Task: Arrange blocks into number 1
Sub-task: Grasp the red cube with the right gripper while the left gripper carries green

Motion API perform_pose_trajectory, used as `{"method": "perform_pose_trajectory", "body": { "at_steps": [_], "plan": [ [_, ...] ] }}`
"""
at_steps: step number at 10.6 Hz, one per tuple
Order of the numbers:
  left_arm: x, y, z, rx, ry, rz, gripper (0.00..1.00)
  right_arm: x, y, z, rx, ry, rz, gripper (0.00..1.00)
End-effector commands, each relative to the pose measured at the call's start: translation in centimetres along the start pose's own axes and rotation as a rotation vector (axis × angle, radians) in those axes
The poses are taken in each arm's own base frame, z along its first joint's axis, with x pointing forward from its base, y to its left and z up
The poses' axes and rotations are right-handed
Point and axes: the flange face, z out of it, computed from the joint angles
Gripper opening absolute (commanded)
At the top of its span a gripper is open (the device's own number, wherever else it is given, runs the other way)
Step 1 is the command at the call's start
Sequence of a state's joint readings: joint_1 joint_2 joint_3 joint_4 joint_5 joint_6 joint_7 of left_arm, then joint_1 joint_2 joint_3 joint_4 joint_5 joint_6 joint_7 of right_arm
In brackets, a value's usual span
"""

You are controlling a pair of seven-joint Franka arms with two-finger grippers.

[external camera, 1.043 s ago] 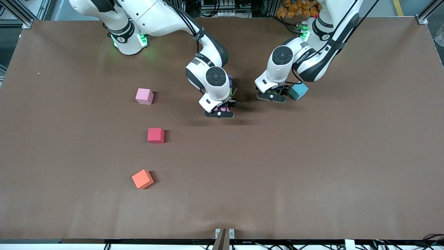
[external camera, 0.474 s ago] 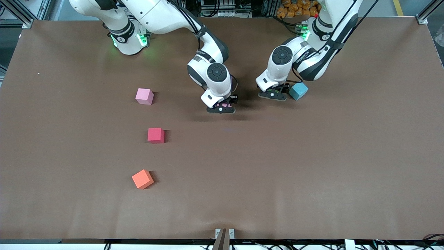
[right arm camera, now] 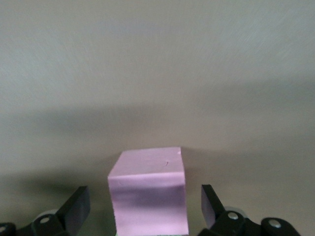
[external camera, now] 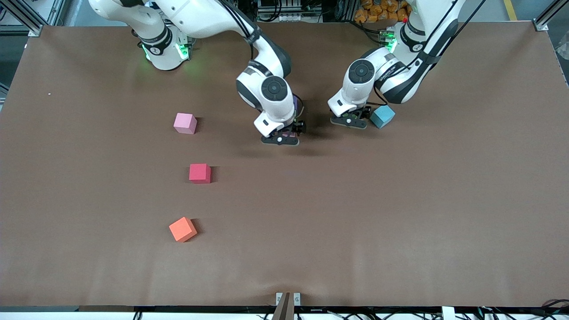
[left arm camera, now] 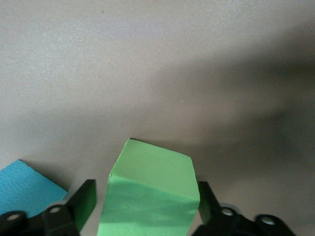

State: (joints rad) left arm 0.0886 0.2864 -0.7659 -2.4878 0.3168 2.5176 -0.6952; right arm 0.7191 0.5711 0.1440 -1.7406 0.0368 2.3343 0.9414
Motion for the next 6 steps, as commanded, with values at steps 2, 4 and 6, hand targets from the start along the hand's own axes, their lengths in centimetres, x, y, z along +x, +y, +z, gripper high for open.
{"method": "perform_pose_trajectory", "body": {
  "at_steps": [2, 4, 6],
  "plan": [
    [0.4, 0.1, -0.5, -0.009, 0.027, -0.029, 0.0, 7.5, 7.5, -7.7, 0.016, 0.02, 0.056, 1.0],
    [3.5, 1.3, -4.4, -0.051, 0.113, -0.097, 0.0, 12.8, 13.8, -8.6, -0.001, 0.014, -0.004, 1.0],
    [7.6, 3.6, -9.9, -0.13, 0.217, -0.124, 0.0, 17.1, 19.5, -8.8, -0.007, 0.02, -0.068, 1.0]
  ]
}}
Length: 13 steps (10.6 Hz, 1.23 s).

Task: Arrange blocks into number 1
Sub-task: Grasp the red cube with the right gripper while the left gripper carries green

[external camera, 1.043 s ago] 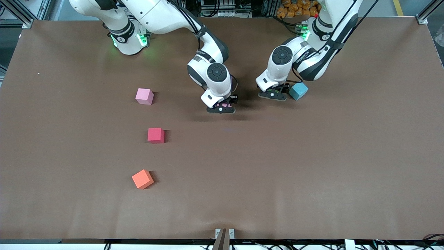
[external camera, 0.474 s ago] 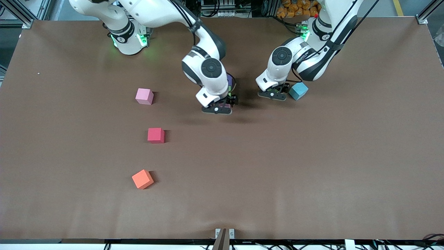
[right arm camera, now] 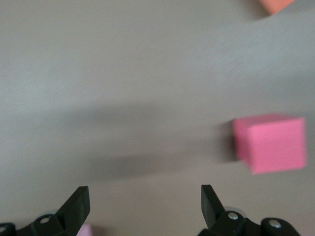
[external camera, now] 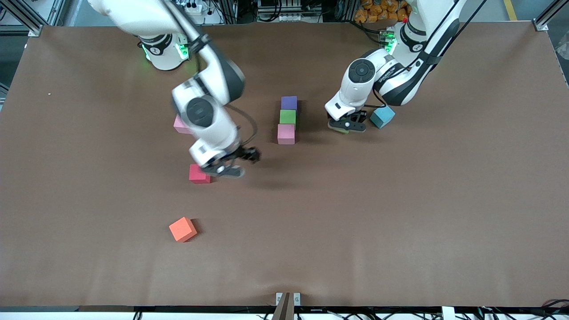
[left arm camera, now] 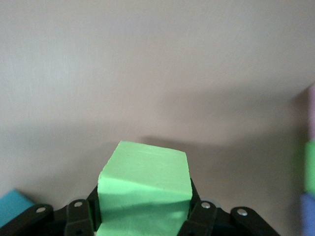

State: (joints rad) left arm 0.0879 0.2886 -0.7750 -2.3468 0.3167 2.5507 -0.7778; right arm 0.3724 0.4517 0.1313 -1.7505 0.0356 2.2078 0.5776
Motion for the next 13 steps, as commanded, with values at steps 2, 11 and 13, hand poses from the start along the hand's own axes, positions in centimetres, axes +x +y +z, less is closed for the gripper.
{"method": "perform_pose_trajectory", "body": {
  "at_steps": [2, 11, 13],
  "plan": [
    [7.1, 4.3, -5.8, -0.119, 0.114, -0.06, 0.0, 3.6, 7.6, 0.7, -0.007, -0.026, -0.126, 1.0],
    [13.9, 10.4, -0.1, -0.113, -0.054, -0.202, 0.0, 2.8, 11.7, 8.6, -0.079, -0.06, -0.266, 1.0],
    [13.1, 12.0, 1.7, -0.11, -0.082, -0.209, 0.0, 2.1, 11.9, 9.7, -0.078, -0.065, -0.268, 1.0]
  ]
}}
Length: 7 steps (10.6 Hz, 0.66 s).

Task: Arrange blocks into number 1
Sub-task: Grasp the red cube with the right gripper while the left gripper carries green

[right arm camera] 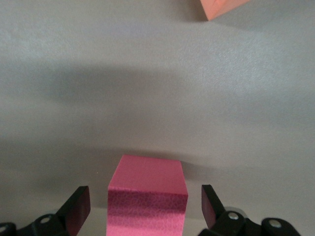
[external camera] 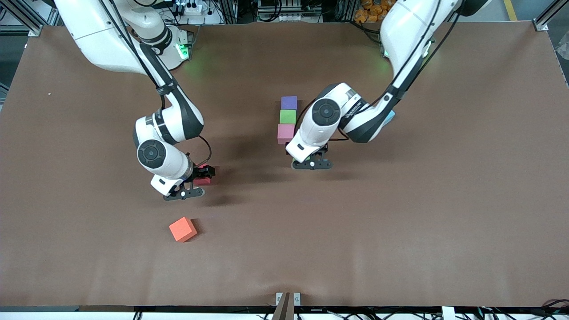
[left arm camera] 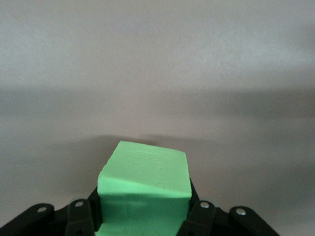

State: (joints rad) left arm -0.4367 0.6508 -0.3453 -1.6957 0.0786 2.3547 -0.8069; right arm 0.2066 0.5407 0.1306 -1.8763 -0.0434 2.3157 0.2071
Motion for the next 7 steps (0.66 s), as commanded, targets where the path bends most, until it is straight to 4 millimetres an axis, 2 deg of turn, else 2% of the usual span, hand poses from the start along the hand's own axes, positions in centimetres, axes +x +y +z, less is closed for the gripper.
{"method": "perform_pose_trajectory", "body": {
  "at_steps": [1, 2, 3, 4, 5, 7],
  "plan": [
    [-0.6, 1.8, 1.2, 0.008, -0.022, -0.009, 0.0, -1.2, 0.2, 1.4, -0.003, 0.008, -0.019, 1.0],
    [-1.1, 2.2, 1.7, 0.016, -0.021, 0.0, 0.0, -1.5, 0.3, 1.9, -0.002, 0.006, -0.018, 1.0],
    [-1.4, 2.8, 2.0, 0.013, -0.023, -0.002, 0.0, -1.8, 0.5, 2.3, -0.001, 0.011, -0.016, 0.93],
    [-1.9, 3.1, 2.5, 0.015, -0.033, 0.002, 0.0, -1.9, 0.5, 2.6, 0.002, 0.022, -0.01, 0.23],
    [-2.4, 3.5, 2.9, 0.018, -0.038, 0.009, 0.0, -1.9, 0.5, 2.6, 0.004, 0.028, -0.011, 0.0],
    [-2.8, 3.9, 3.1, 0.02, -0.041, 0.014, 0.0, -2.0, 0.1, 2.7, 0.004, 0.031, -0.021, 0.0]
  ]
}}
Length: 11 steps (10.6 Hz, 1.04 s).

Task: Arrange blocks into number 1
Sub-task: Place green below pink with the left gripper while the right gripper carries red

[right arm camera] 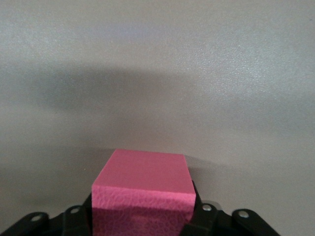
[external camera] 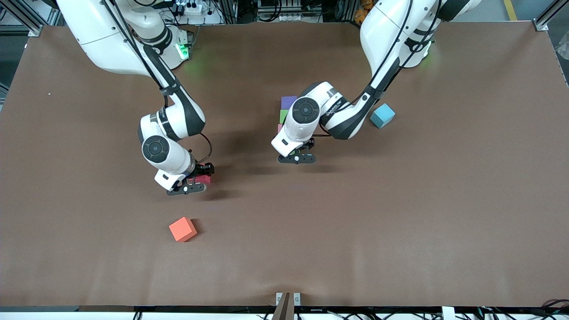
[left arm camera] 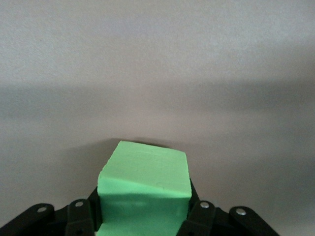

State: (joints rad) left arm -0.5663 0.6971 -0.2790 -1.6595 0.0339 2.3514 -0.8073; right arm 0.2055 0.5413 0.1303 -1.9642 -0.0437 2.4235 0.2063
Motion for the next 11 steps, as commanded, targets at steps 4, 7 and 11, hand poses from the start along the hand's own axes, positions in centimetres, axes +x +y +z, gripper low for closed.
{"method": "perform_pose_trajectory", "body": {
  "at_steps": [4, 7, 11],
  "plan": [
    [0.2, 0.7, 1.1, 0.014, -0.01, -0.032, 0.0, 2.8, -1.0, -4.5, 0.021, 0.103, -0.002, 0.0],
    [1.0, 1.5, -0.6, -0.005, 0.022, -0.003, 0.0, 5.2, -1.8, -8.4, 0.033, 0.135, 0.026, 0.0],
    [1.0, 2.2, -0.1, -0.003, 0.028, 0.004, 0.0, 8.1, -7.1, -9.8, 0.079, 0.124, 0.13, 0.0]
  ]
}}
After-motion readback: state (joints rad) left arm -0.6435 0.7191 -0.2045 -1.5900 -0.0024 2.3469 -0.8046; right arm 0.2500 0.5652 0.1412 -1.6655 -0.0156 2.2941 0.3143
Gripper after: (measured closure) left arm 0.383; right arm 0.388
